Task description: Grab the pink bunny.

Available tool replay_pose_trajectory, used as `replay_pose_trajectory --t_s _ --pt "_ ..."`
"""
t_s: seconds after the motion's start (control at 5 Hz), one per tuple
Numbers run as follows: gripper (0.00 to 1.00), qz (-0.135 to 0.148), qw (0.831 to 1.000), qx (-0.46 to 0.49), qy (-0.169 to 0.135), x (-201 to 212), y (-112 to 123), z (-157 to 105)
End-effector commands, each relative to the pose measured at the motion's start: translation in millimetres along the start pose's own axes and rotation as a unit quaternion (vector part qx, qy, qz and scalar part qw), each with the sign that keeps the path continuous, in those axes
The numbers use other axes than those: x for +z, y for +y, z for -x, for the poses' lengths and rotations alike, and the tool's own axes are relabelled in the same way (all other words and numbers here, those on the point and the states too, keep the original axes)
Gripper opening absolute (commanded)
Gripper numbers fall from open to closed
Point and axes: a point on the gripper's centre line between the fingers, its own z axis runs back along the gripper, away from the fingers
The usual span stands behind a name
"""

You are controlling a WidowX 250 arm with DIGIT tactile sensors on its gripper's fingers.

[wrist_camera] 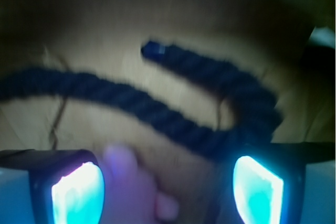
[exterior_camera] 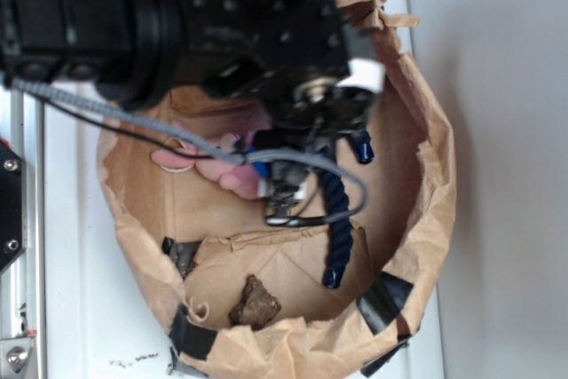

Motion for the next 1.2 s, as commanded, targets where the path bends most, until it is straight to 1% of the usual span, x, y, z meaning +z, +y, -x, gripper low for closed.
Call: replay_pose_trajectory --t_s 0.0,0.2,0.4,0.6,0.8,1.0 --pt "1.00 0.015 0.998 -0.049 -0.030 29 -1 12" --pt "1.00 0.015 0.998 -0.055 -0.038 22 0 17" --pt "1.00 0.026 0.997 -0.062 -0.028 5 -3 19" --pt "1.00 0.004 0.998 -0.053 -0.031 -25 -8 20" --pt "1.00 -0.010 0.999 -0.047 -0.020 -48 -6 18" --pt "0.00 -0.016 0.999 -0.034 -0.027 -46 -4 17"
